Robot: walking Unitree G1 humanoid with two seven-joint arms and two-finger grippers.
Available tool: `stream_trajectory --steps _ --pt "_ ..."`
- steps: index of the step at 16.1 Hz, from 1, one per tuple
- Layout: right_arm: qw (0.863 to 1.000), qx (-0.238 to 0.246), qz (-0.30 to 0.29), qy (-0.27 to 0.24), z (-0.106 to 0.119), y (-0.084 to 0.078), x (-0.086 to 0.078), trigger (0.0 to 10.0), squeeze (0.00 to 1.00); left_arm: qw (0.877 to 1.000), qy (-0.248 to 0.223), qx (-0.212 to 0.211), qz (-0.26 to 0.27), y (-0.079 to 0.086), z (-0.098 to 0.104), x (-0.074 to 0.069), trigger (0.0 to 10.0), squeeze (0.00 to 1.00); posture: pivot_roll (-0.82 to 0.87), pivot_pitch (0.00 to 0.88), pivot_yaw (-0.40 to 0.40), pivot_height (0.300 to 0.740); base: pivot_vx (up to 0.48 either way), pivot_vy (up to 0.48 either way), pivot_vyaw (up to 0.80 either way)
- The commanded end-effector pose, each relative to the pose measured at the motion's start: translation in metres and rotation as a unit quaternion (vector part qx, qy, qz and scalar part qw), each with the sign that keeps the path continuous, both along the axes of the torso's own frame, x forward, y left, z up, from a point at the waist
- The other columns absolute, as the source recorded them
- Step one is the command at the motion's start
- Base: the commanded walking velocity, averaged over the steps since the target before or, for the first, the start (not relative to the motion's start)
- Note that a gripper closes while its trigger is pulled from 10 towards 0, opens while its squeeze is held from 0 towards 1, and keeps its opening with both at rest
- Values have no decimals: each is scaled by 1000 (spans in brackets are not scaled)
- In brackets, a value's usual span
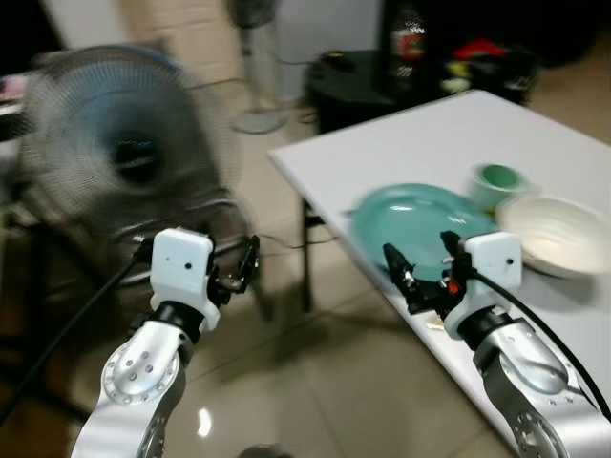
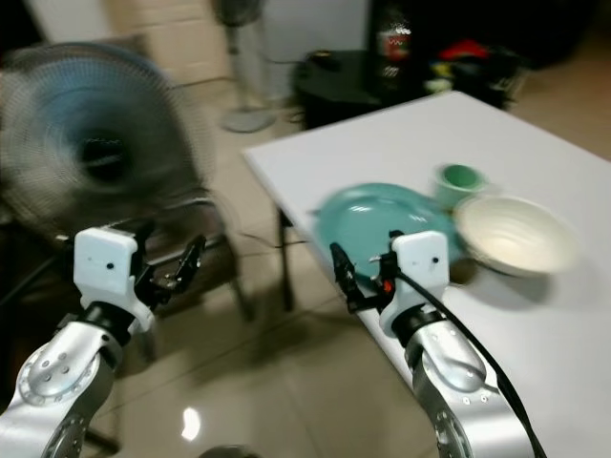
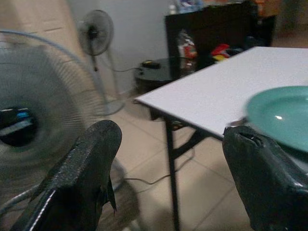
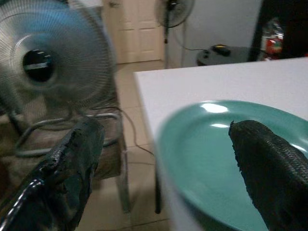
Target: Setting the table
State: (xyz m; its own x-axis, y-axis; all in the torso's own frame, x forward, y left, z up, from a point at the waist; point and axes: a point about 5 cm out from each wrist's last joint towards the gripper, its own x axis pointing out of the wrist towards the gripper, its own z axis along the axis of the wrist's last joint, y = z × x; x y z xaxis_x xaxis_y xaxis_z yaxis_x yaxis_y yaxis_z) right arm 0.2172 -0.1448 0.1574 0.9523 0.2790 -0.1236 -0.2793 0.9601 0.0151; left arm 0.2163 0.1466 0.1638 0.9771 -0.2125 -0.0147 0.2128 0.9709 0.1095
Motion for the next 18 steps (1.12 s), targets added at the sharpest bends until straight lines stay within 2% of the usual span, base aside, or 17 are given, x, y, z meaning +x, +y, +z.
stream_trajectory --steps 1,5,14,16,18 --pt "1000 -3 13 -6 1 6 3 10000 1000 1000 -2 12 15 8 1 -1 10000 0 44 0 22 740 0 341 800" --pt "999 32 -3 3 -2 5 7 10000 1000 1000 -8 18 15 10 5 2 10000 0 55 0 27 740 0 342 800" --pt "999 50 17 3 -1 12 10 10000 1000 1000 -9 24 15 12 6 2 10000 0 67 0 23 740 0 343 800" --pt "999 50 19 5 -2 13 11 10000 1000 1000 -8 11 20 12 6 2 10000 0 66 0 22 740 0 165 800" --pt "998 62 18 7 -2 14 13 10000 1000 1000 -12 2 23 11 9 3 10000 0 65 0 23 740 0 0 0"
